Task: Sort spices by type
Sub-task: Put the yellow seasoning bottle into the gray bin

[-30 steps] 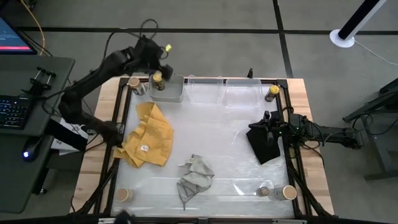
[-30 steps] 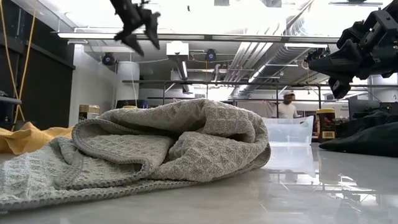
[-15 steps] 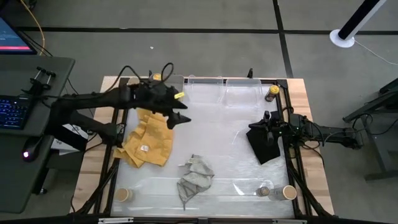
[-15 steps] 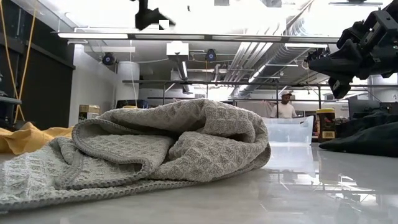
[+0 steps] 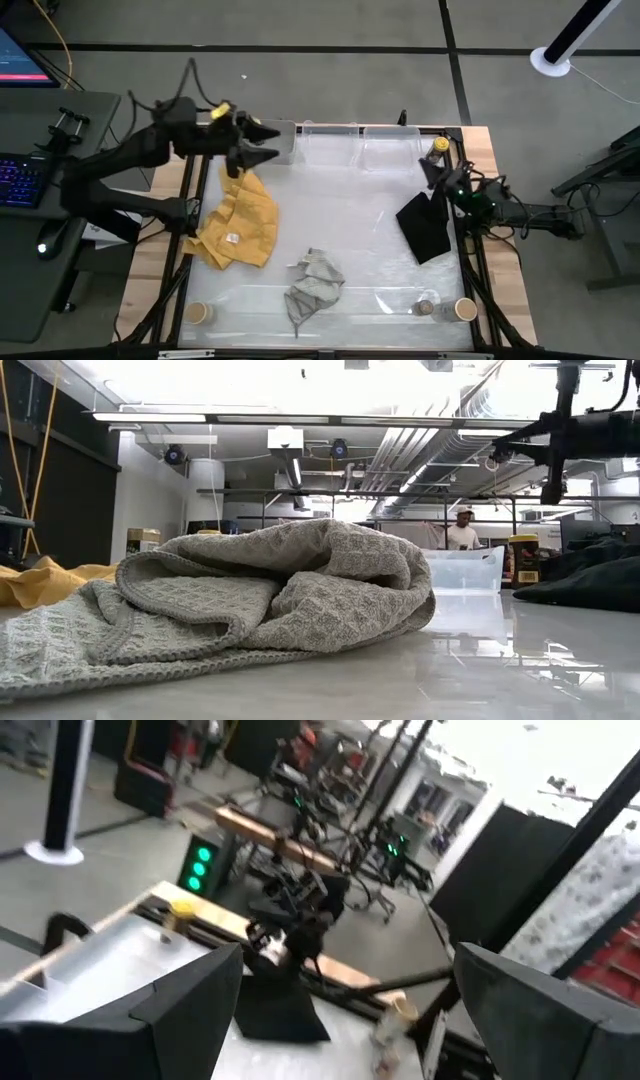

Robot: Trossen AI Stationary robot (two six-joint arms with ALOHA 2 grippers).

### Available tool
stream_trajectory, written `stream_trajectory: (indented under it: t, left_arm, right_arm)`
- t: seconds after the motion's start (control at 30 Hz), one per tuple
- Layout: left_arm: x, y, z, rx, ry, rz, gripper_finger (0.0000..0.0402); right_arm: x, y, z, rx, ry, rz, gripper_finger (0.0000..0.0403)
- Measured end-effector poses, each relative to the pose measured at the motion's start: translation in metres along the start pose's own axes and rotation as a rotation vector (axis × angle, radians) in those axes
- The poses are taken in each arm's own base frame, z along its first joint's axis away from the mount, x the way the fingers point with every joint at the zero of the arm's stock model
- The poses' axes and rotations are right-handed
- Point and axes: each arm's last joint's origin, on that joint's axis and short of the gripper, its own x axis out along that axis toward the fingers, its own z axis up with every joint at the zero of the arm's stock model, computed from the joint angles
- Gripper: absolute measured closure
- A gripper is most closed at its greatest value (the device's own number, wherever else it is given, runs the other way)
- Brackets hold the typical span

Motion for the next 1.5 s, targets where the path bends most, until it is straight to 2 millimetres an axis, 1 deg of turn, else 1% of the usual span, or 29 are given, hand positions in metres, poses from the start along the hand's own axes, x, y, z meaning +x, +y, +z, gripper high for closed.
stream_trajectory:
  t: [0.1,0.17,0.27,0.33,0.4,0.43,0.5,0.6,0.7,0.77,0.83,0.97,1.07,1.13,1.2,1.33,1.5]
  left_arm:
    - [-0.009,-0.001,0.002,0.013,-0.021,0.023,0.0051]
    - [-0.012,-0.001,0.002,0.020,-0.032,0.034,0.0051]
    - [-0.012,0.000,0.002,0.039,-0.043,0.057,0.0051]
    - [-0.011,0.000,0.002,0.046,-0.044,0.070,0.0051]
    - [-0.010,0.001,0.002,0.046,-0.042,0.075,0.0051]
    - [-0.009,0.001,0.001,0.046,-0.039,0.077,0.0051]
    - [-0.009,0.001,0.001,0.052,-0.037,0.074,0.0051]
    - [-0.010,0.000,0.001,0.054,-0.024,0.036,0.0051]
    - [-0.009,0.000,0.001,0.063,-0.019,0.027,0.0051]
    - [-0.010,0.000,0.000,0.063,-0.016,0.028,0.0051]
    - [-0.010,0.000,-0.001,0.067,-0.005,0.033,0.0051]
    - [-0.010,0.001,-0.003,0.064,0.019,0.039,0.0051]
    - [-0.010,0.002,-0.005,0.060,0.038,0.045,0.0051]
    - [-0.010,0.002,-0.005,0.059,0.046,0.048,0.0051]
    - [-0.010,0.002,-0.006,0.058,0.052,0.050,0.0051]
    - [-0.010,0.002,-0.006,0.057,0.055,0.052,0.0051]
    - [-0.010,0.002,-0.006,0.058,0.055,0.052,0.0051]
  right_arm:
    - [0.002,0.011,0.006,0.017,-0.078,0.085,0.0402]
    - [0.004,0.024,0.013,-0.021,-0.117,0.156,0.0402]
    - [0.009,0.055,0.026,-0.178,-0.164,0.232,0.0402]
    - [0.015,0.077,0.033,-0.319,-0.173,0.224,0.0402]
    - [0.024,0.094,0.037,-0.457,-0.136,0.141,0.0402]
    - [0.029,0.100,0.039,-0.513,-0.105,0.063,0.0402]
    - [0.038,0.103,0.042,-0.607,-0.039,-0.191,0.0402]
    - [0.044,0.095,0.050,-0.635,0.028,-0.637,0.0402]
    - [0.052,0.089,0.057,-0.671,0.127,-0.991,0.0402]
    - [0.060,0.083,0.062,-0.698,0.182,-1.178,0.0402]
    - [0.072,0.077,0.065,-0.687,0.209,-1.306,0.0402]
    - [0.101,0.053,0.070,-0.637,0.278,-1.457,0.0402]
    - [0.122,0.032,0.074,-0.596,0.381,-1.499,0.0402]
    - [0.133,0.021,0.077,-0.600,0.425,-1.538,0.0403]
    - [0.139,0.014,0.081,-0.613,0.428,-1.599,0.0403]
    - [0.145,0.005,0.088,-0.651,0.351,-1.689,0.0403]
    - [0.149,-0.004,0.092,-0.669,0.276,-1.733,0.0403]
